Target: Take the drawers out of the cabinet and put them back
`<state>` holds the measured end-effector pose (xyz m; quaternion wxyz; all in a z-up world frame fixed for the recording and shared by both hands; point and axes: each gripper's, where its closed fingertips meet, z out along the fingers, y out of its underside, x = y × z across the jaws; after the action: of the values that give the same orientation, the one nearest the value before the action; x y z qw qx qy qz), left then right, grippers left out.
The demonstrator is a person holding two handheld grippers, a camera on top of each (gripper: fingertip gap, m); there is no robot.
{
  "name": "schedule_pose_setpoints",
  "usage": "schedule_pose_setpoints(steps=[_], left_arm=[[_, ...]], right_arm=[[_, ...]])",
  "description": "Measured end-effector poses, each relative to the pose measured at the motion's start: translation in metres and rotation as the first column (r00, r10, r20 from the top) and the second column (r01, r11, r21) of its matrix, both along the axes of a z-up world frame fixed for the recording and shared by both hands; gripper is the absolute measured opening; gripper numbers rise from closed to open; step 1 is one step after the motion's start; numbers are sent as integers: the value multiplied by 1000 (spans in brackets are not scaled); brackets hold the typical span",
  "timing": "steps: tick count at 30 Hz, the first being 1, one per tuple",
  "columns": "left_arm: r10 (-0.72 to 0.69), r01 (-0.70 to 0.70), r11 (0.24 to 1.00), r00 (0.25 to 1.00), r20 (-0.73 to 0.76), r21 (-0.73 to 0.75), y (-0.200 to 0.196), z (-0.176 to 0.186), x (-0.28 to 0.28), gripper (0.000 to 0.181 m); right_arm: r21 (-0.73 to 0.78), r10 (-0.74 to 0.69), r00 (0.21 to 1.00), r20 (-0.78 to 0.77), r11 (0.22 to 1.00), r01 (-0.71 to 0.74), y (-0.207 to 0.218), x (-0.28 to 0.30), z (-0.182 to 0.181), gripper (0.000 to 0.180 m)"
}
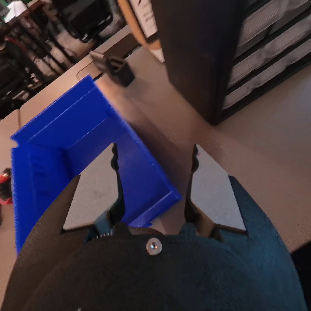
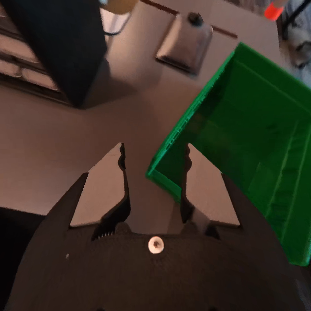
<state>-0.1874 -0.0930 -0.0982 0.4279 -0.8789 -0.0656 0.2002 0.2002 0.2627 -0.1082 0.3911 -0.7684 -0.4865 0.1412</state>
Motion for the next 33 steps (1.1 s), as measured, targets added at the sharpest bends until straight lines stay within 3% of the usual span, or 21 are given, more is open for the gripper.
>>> schedule_pose_setpoints(steps=[4,5,6,7,8,14,18,21,27,33], left_arm=[[18,-13,998,997,70,-65,3,-30,-11,75],[31,-23,995,996,84,-92,2,-39,-15,67],[35,-22,992,994,103,-122,1,-47,-17,72],[7,10,994,989,150,-110,4,-49,-12,61],[-6,22,995,985,172,-92,6,-49,-10,51],[34,-13,991,987,155,-132,-3,-50,-13,42],[36,-19,993,987,154,-113,-10,-52,-5,36],[67,-56,995,987,146,-77,-27,-45,-2,53],[148,-159,983,983,113,94,-65,-3,-2,57],[191,-199,969,979,67,146,-84,11,3,56]], right_arm=[[-63,-50,993,110,996,57,21,4,-42,58],[-93,-12,992,126,995,24,19,1,-51,53],[-110,38,991,128,994,-24,15,-4,-57,35],[-92,75,988,136,994,-62,14,-5,-59,32],[-64,105,982,157,993,-96,15,-4,-59,32],[-26,235,958,167,972,-234,16,6,-59,32],[-54,258,945,202,966,-253,21,16,-57,30],[12,201,965,166,979,-206,30,9,-22,36],[201,273,944,-183,951,-236,2,-46,82,28],[159,350,909,-227,934,-320,-19,-95,84,36]])
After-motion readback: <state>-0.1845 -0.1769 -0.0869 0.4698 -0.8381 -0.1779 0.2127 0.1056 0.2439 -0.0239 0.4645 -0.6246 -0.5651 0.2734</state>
